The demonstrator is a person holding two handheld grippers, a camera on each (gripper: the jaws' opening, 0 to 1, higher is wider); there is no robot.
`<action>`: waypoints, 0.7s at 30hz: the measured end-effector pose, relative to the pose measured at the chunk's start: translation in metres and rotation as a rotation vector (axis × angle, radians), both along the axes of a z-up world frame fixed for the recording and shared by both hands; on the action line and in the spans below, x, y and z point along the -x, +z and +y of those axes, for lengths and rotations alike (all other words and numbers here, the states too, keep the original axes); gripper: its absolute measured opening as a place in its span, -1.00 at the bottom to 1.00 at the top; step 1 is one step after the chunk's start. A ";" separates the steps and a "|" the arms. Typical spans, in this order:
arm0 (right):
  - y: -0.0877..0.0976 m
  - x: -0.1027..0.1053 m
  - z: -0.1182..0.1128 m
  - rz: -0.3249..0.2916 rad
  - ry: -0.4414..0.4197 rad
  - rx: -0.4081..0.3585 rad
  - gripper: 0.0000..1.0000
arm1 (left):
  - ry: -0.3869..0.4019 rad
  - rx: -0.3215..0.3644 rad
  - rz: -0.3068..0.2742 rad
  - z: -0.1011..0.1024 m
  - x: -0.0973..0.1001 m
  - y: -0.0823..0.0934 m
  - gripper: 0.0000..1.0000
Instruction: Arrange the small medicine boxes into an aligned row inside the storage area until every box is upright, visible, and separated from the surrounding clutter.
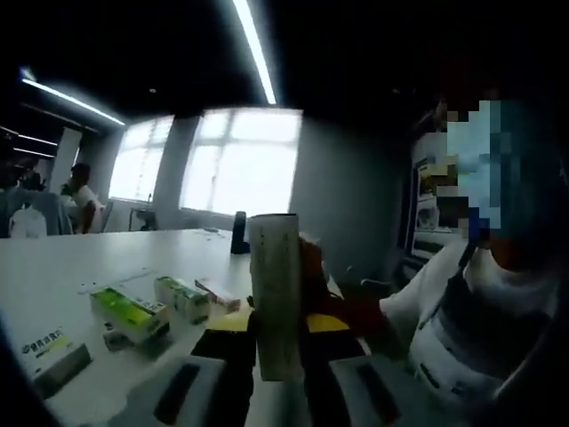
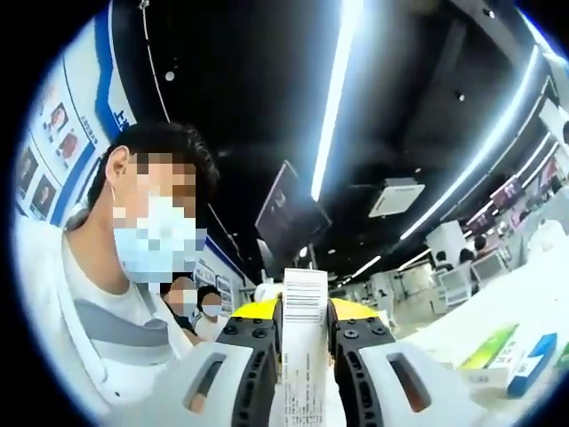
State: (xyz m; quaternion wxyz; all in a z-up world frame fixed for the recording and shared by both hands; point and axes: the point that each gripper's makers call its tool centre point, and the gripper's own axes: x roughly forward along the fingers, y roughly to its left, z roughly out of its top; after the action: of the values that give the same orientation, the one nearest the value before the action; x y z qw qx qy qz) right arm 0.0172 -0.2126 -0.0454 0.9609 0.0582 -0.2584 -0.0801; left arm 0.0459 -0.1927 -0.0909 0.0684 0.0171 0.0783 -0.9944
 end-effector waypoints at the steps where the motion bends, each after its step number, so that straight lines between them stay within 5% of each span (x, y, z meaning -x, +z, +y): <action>1: -0.003 -0.001 -0.002 0.012 -0.014 0.002 -0.58 | 0.006 -0.009 0.002 -0.001 -0.001 -0.001 -0.66; 8: -0.017 -0.011 -0.001 0.100 -0.023 0.041 -0.48 | 0.011 -0.035 0.020 -0.002 -0.001 -0.001 -0.65; 21: -0.016 -0.009 0.000 0.091 0.030 -0.040 -0.61 | -0.018 -0.047 0.019 0.000 0.000 -0.003 -0.64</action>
State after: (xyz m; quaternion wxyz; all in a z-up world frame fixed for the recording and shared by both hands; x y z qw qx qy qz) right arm 0.0259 -0.2125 -0.0619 0.9715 0.0775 -0.2119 -0.0731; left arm 0.0455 -0.1923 -0.0937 0.0581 0.0099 0.1023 -0.9930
